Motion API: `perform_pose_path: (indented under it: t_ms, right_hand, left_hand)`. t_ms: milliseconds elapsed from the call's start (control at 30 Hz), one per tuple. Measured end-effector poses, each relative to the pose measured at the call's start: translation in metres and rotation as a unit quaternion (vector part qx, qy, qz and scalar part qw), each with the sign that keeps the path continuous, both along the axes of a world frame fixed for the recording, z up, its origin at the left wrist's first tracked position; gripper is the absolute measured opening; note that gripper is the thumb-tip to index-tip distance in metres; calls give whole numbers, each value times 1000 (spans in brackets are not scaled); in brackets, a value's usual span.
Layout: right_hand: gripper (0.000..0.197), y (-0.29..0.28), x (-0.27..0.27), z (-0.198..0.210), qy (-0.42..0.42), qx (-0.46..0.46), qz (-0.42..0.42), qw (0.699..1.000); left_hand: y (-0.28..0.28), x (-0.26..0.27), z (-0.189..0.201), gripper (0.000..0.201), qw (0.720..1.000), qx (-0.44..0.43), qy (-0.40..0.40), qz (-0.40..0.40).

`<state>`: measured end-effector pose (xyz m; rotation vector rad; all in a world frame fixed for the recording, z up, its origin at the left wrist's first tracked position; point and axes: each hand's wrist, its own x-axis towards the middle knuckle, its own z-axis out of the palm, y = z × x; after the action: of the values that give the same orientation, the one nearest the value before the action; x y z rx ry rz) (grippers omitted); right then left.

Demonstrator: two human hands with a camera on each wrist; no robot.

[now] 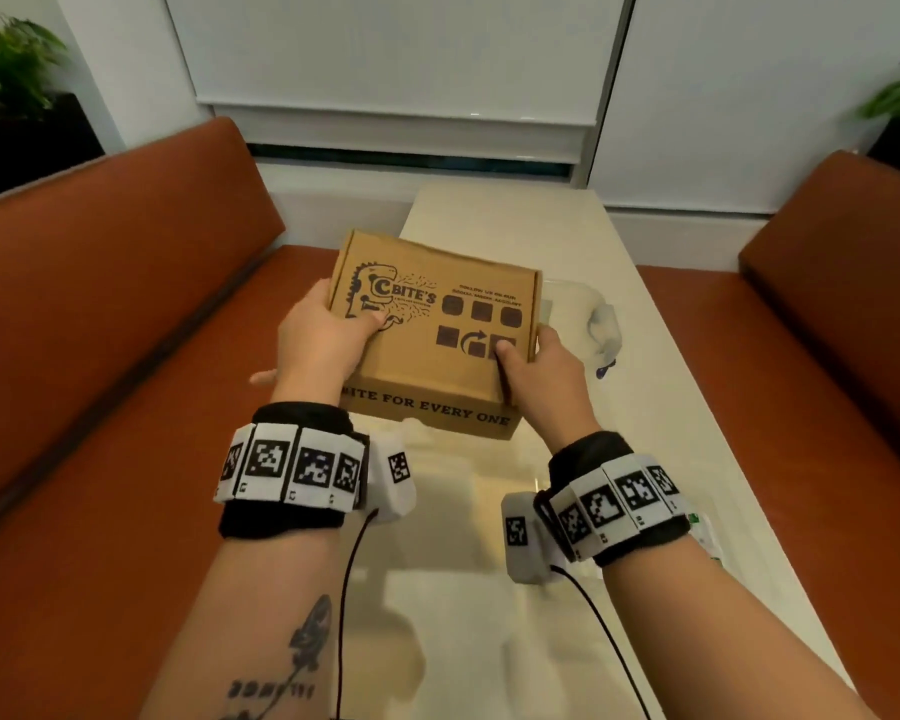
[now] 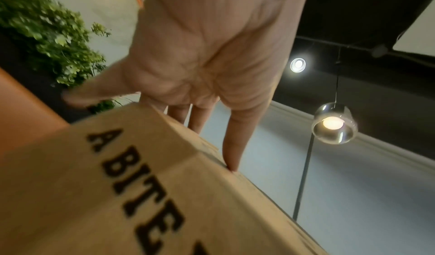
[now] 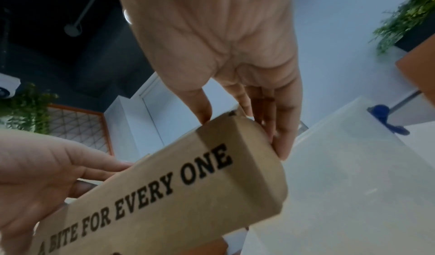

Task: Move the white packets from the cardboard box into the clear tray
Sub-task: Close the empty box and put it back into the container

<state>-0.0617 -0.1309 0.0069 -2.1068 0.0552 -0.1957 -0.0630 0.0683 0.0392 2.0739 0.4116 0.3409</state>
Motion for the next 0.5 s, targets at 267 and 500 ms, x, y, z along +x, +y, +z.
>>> perform_pose_path:
  t_ms: [267, 500]
  right_hand:
    - [49, -42, 65, 29, -73, 3, -62, 995]
    - [58, -62, 92, -9, -33, -32, -59, 997]
  left_hand:
    - [-53, 85, 7, 49, 992, -58, -92, -69]
    - [-64, 116, -44, 51, 990, -11, -58, -131]
